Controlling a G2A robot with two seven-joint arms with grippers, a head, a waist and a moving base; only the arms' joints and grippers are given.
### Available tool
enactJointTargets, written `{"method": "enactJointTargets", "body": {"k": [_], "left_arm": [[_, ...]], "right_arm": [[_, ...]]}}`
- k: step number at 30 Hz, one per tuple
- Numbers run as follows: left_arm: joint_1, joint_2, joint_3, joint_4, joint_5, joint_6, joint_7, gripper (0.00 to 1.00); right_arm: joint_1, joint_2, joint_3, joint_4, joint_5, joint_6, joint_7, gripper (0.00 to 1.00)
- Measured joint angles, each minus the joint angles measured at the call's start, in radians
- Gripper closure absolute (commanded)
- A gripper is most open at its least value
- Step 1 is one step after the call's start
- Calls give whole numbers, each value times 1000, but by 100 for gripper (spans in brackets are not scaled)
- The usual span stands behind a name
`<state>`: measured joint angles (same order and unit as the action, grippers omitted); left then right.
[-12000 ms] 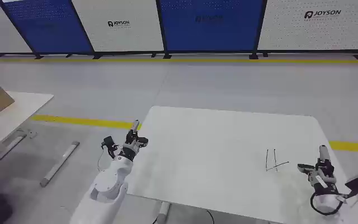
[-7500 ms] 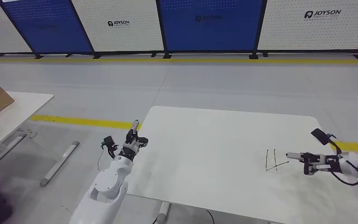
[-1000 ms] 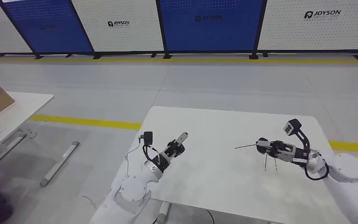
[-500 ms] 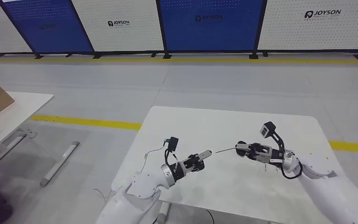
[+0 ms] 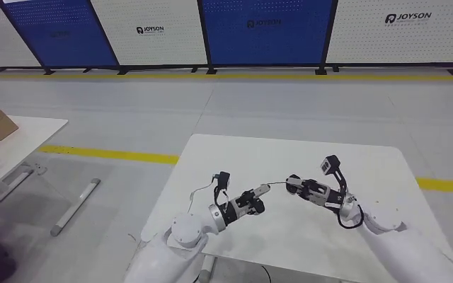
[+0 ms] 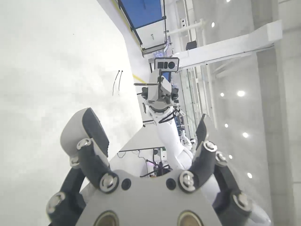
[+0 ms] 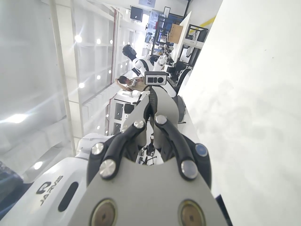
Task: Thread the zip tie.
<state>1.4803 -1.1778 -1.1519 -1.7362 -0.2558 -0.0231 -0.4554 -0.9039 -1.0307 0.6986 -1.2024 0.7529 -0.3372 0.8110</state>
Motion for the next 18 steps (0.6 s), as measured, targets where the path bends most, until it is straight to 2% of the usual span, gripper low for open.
{"method": "enactJointTargets", "body": {"k": [2, 4, 18], "left_arm": [[-38, -10, 30, 35, -19, 12, 48, 0], [-56, -15, 44, 51, -20, 18, 89, 0], [-53, -15, 43, 50, -21, 17, 82, 0]], "right_arm": [[9, -17, -21, 9, -13, 22, -21, 100], [13, -22, -27, 14, -13, 32, -22, 100], [13, -21, -26, 13, -12, 31, -21, 100]]}}
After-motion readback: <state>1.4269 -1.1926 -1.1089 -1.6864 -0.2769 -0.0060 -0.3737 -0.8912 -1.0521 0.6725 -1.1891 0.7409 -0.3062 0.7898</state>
